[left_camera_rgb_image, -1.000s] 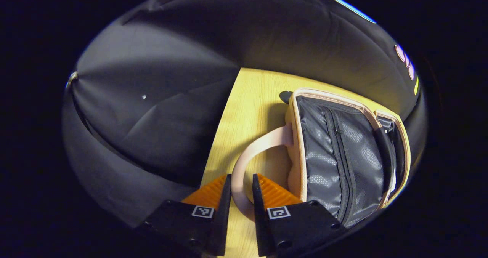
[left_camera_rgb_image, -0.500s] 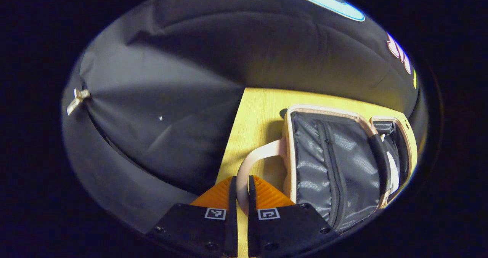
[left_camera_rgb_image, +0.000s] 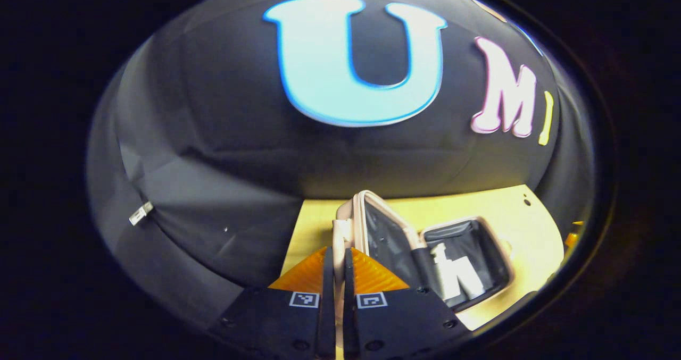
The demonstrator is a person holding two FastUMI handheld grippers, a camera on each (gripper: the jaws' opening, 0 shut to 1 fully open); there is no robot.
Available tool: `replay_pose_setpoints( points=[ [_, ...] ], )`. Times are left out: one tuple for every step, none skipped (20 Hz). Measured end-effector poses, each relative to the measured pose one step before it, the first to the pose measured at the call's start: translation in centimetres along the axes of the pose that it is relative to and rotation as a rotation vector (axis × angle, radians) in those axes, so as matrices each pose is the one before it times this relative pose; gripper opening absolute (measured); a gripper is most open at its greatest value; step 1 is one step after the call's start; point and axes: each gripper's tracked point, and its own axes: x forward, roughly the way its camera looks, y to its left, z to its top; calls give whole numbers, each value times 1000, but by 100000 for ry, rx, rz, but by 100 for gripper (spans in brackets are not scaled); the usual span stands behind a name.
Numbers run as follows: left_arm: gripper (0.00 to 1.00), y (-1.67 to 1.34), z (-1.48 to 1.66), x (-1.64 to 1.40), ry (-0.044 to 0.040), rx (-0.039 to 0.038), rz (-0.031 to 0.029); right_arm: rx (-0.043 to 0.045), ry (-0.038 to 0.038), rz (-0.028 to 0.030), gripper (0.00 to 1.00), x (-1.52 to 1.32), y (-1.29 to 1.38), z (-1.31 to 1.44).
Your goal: First open the suitcase, pack the skin care products into it, and then close the suitcase.
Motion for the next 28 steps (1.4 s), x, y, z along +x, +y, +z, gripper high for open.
replay_pose_setpoints(
  points=[
    [11, -2447, 1325, -767, -1640, 447, -3477, -96, -1031, -920, 98, -253, -577, 350],
    [11, -2577, 1128, -306, -1060, 534, -2669, 24, -743, -916, 98, -218, -612, 380],
    [11, -2417, 787, -98, -1424, 779, -2209, 338, -592, -829, 98, -221, -469, 277],
    [11, -2521, 740, 181, -1407, 141, -1991, 1087, -887, -591, 98, -195, -520, 499],
    [11, -2658, 513, 276, -1398, -2, -2205, 1058, -1041, -481, 98, -75, -485, 484],
    [11, -2299, 521, 425, -1515, -1015, -2110, 447, -925, -411, 98, 11, -536, 397],
    [11, -2233, 284, 634, -746, -1925, -2478, -89, -822, -419, 98, -76, -737, 220],
    [11, -2454, -76, 523, -331, -2173, -2739, -416, -208, -853, 98, 169, -764, 197],
    [11, -2264, -324, 338, -522, -2153, -3056, -143, -67, -259, 98, 65, -688, 185],
    [11, -2234, -683, 602, -261, -2569, -3404, -114, -528, -436, 98, 204, -595, 342],
    [11, -2273, -1012, 984, 387, -2060, -3032, 111, -593, -453, 98, 214, -692, 337],
    [11, -2077, -1446, 1313, 899, -1312, -2385, 338, -202, -211, 98, 269, -593, 208],
    [11, -2039, -1388, 1674, 1010, -453, -2094, 441, 6, -66, 98, 266, -653, -74],
    [11, -1649, -1349, 1914, 845, 10, -1269, 521, 453, 319, 98, 364, -440, -54],
    [11, -1047, -1581, 1756, -102, 293, 305, 31, 677, 575, 98, 321, -290, -257],
    [11, -1141, -1539, 1676, 539, 621, -119, -143, 845, 271, 98, 362, -204, -334],
    [11, -931, -1643, 1347, 860, 1783, 99, 76, 627, 871, 98, 225, -210, -178],
    [11, -744, -1820, 1624, 1737, 1951, 416, -158, 504, 569, 98, 166, -204, -151],
    [11, -866, -1577, 1737, 3271, 1893, 417, -391, 59, 148, 98, 308, -326, -215],
    [11, -625, -1174, 1932, 3336, 2012, 812, -422, 272, -224, 98, 105, -315, -129],
    [12, -470, -1113, 1587, 3852, 1484, 965, 143, 618, 22, 98, -2, -268, -378],
    [13, -670, -228, 1190, 2886, 428, 346, 350, 200, -63, 98, 4, -182, -26],
    [17, -244, 1031, 444, 89, -335, 1009, 195, -287, -420, 98, -77, -292, 84],
    [18, 78, -530, 17, -2825, -850, 1423, -108, -891, -852, 98, -223, -308, 243],
    [21, 30, 987, -1069, -5456, -327, 1255, 70, -1124, -1470, 98, -344, -430, 138],
    [21, 266, 1192, -1614, -5793, 1049, 1474, 562, -2202, -1350, 98, -470, -327, 461],
    [24, 210, 1874, -1447, -5425, 1375, -261, 843, -2077, -789, 98, -493, -49, 417],
    [39, 337, 2079, -2068, -4758, 1170, 207, 730, -1436, -849, 98, -506, 75, 347]
  ],
)
